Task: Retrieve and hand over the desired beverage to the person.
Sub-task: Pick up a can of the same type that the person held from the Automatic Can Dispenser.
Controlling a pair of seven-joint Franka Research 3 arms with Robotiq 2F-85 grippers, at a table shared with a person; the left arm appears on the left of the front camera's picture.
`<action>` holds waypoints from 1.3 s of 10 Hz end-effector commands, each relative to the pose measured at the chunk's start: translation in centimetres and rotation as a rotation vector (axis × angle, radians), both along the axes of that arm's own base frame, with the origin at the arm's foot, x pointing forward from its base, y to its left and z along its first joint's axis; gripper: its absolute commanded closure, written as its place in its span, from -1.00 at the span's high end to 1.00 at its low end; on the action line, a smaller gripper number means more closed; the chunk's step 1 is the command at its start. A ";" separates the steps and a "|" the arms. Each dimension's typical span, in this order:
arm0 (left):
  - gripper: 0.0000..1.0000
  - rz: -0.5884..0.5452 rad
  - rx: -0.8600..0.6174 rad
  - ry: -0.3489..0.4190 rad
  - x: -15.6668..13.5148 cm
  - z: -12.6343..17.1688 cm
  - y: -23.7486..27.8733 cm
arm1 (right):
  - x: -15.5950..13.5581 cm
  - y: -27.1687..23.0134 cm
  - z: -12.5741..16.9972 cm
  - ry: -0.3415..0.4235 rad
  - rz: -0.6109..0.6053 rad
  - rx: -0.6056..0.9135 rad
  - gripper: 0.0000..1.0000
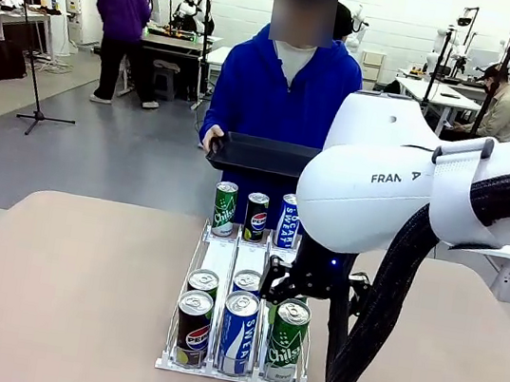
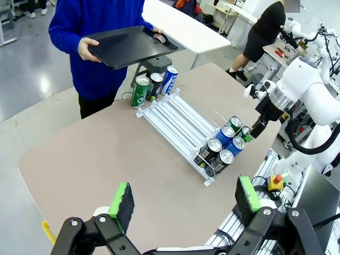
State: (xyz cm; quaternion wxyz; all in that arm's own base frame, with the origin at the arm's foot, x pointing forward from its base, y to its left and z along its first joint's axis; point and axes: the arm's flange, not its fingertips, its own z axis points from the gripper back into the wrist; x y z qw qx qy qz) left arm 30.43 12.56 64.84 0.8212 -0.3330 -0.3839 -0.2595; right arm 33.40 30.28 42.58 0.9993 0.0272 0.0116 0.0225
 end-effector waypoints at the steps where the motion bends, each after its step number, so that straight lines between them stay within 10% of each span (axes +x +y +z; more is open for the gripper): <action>1: 1.00 -0.014 -0.005 -0.019 0.0 0.0 0.2 | 0.7 0.8 -0.7 -0.029 -0.006 -0.008 1.00; 4: 1.00 -0.014 -0.005 -0.019 0.0 0.0 0.2 | 0.8 1.1 -1.0 -0.035 0.037 0.014 1.00; 5: 1.00 -0.014 -0.005 -0.019 0.0 0.0 0.2 | 0.8 1.1 -1.1 -0.033 0.046 0.016 -0.15; 6: 1.00 -0.014 -0.005 -0.019 0.0 0.0 0.2 | 0.7 1.2 -1.2 -0.025 0.049 0.017 -0.16; 7: 1.00 -0.014 -0.005 -0.019 0.0 0.0 0.2 | 0.7 1.2 -1.2 -0.022 0.046 0.017 -1.00; 8: 1.00 -0.014 -0.005 -0.019 0.0 0.0 0.2 | 0.7 1.2 -1.2 -0.020 0.044 0.018 -0.25; 9: 1.00 -0.014 -0.005 -0.019 0.0 0.0 0.2 | 0.8 1.3 -1.4 -0.022 0.042 0.019 -1.00; 13: 1.00 -0.014 -0.005 -0.019 0.0 0.0 0.2 | 0.5 1.4 -0.9 0.002 0.060 -0.015 -1.00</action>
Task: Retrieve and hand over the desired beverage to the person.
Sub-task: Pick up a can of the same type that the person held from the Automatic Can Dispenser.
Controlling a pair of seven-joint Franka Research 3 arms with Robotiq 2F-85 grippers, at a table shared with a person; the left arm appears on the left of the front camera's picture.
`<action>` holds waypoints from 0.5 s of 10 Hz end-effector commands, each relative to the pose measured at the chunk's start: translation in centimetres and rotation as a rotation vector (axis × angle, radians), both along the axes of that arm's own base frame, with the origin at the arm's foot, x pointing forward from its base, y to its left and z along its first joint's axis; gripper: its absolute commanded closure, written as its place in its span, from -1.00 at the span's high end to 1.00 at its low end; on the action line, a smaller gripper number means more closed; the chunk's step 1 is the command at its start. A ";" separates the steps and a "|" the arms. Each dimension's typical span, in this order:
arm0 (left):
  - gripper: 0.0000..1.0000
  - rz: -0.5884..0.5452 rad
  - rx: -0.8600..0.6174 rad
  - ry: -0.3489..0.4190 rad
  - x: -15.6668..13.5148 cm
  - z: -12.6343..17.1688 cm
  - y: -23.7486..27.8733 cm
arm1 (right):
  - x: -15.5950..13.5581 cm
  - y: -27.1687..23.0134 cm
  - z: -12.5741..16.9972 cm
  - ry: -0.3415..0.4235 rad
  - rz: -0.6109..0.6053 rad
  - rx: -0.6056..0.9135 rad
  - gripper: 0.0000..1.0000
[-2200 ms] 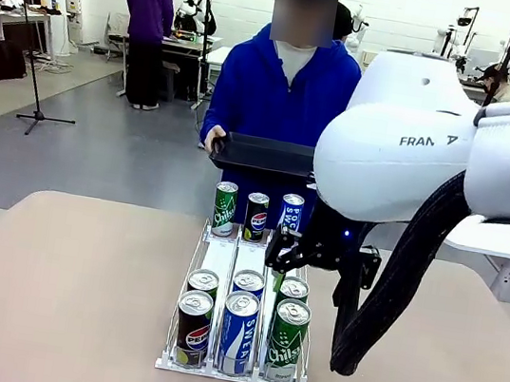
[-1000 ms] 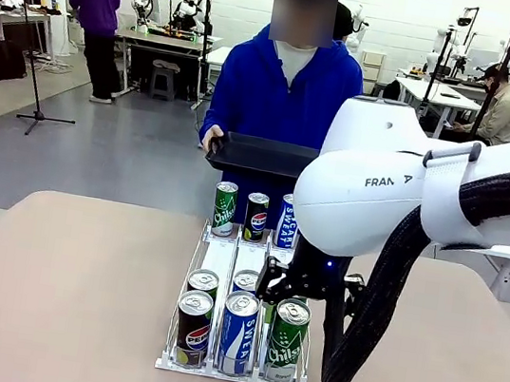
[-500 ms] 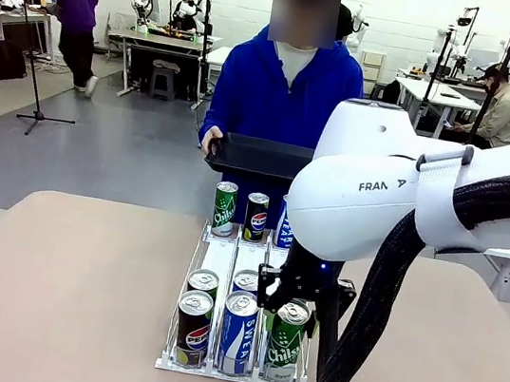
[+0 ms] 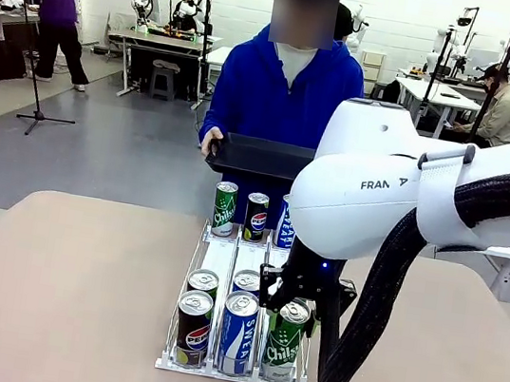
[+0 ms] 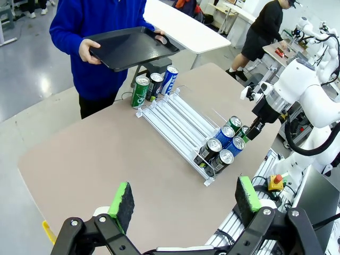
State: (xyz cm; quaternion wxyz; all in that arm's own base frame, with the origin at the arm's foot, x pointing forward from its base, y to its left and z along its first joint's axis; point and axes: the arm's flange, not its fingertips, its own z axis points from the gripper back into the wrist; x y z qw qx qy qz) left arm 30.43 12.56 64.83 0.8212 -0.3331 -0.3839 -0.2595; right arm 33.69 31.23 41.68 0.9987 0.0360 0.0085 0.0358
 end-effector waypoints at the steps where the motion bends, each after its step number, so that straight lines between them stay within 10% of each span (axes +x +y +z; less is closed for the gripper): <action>1: 1.00 -0.014 -0.005 -0.019 0.0 0.0 0.2 | -0.7 0.8 2.1 0.014 0.066 -0.068 -1.00; 5: 1.00 -0.014 -0.005 -0.019 0.0 0.0 0.2 | -3.2 2.7 15.6 -0.045 0.105 -0.120 -1.00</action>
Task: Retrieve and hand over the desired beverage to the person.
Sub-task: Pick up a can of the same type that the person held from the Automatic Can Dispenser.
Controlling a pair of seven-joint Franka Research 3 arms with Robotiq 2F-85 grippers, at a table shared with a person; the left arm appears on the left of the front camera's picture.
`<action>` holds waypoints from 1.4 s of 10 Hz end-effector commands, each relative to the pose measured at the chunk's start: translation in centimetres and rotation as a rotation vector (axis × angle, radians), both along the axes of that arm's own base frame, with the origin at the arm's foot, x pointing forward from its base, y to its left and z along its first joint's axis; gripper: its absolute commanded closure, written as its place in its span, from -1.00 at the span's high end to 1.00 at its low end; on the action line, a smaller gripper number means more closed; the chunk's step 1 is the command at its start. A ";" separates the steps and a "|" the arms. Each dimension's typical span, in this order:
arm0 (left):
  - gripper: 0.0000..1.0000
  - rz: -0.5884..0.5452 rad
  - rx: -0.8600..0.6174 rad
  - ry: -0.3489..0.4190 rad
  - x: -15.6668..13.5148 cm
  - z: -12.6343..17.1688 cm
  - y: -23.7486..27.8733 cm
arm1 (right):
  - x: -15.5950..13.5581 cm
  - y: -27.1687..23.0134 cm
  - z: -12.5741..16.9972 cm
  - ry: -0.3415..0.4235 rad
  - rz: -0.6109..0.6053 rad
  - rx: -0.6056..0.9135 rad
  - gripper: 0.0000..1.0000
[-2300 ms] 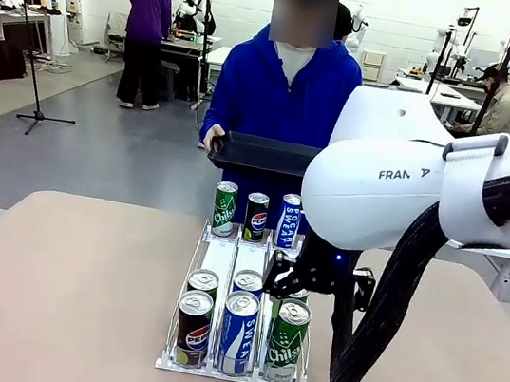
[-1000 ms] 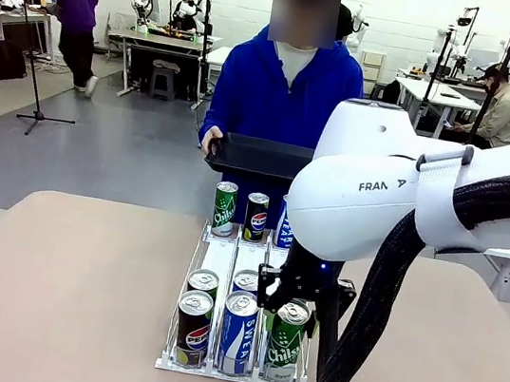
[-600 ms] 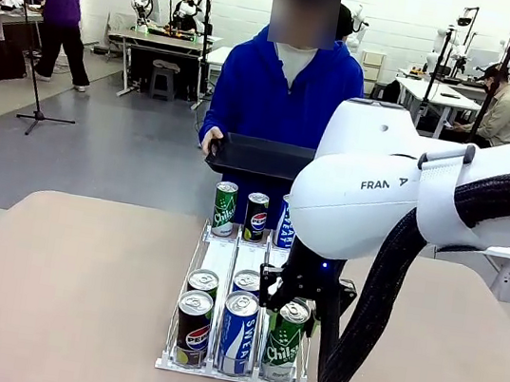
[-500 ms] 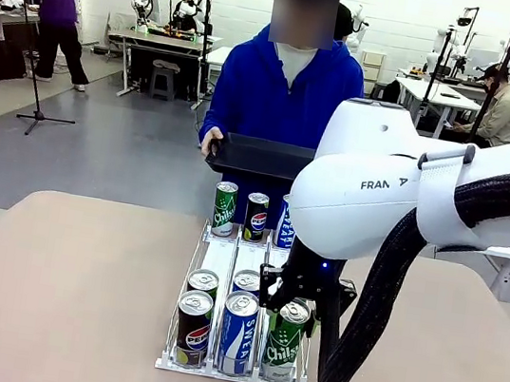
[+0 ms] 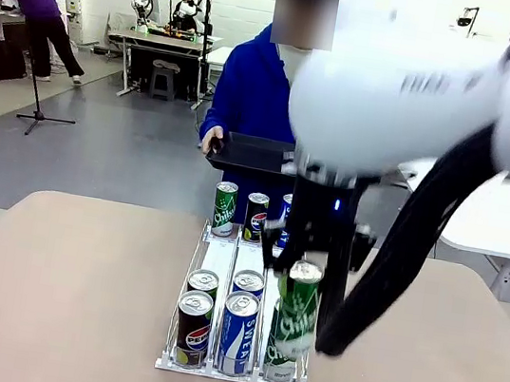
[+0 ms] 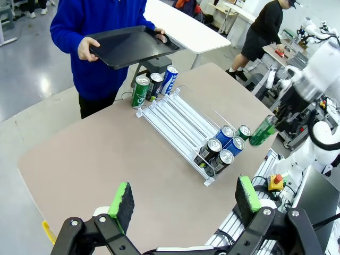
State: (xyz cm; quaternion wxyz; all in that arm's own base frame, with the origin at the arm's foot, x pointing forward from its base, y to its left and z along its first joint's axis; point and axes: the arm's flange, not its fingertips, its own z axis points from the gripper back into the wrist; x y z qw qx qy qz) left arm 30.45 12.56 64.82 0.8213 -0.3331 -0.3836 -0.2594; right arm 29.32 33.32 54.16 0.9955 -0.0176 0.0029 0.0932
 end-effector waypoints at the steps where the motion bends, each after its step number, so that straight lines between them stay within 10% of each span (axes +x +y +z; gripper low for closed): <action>1: 1.00 -0.014 -0.005 -0.019 0.0 0.0 0.2 | 1.3 1.1 6.3 -0.041 -0.010 -0.003 -1.00; 6: 1.00 -0.014 -0.005 -0.019 0.0 0.0 0.2 | 6.3 4.1 17.7 -0.159 -0.157 0.058 -1.00; 14: 1.00 -0.014 -0.005 -0.019 0.0 0.0 0.2 | 10.3 4.6 16.5 -0.129 -0.210 0.078 -1.00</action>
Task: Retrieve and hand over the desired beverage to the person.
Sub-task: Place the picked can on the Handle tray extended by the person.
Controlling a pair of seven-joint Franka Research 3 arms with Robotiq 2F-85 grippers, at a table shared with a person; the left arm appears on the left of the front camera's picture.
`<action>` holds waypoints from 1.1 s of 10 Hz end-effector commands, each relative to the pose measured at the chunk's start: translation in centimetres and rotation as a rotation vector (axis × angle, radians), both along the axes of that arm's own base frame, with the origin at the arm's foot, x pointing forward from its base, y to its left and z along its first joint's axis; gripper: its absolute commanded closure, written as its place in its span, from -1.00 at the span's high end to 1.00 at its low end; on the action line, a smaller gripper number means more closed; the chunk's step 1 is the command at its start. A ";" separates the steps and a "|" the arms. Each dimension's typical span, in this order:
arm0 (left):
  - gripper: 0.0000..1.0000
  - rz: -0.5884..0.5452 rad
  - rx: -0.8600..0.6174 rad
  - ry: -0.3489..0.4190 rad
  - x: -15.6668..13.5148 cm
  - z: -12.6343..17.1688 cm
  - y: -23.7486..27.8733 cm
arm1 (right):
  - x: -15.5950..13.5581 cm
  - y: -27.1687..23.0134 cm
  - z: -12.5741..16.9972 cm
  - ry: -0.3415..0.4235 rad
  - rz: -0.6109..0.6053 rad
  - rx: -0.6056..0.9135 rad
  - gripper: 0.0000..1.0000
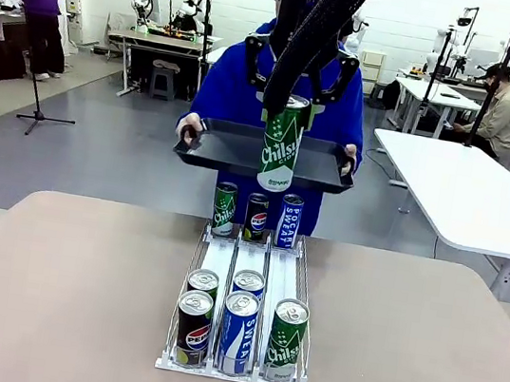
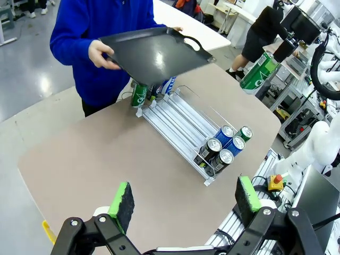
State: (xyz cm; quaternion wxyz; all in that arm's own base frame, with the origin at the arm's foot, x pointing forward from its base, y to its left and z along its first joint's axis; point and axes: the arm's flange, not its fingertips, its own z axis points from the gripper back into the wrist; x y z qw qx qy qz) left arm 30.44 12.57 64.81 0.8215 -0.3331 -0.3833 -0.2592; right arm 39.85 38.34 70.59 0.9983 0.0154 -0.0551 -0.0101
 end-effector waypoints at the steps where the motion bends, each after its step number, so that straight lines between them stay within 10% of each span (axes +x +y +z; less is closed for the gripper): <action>1: 1.00 -0.014 -0.005 -0.020 0.0 0.0 0.2 | -0.3 -0.4 0.1 -0.016 -0.005 0.001 -1.00; 11: 1.00 -0.014 -0.005 -0.020 0.0 0.0 0.2 | -0.3 -0.4 0.1 -0.016 -0.005 0.001 -1.00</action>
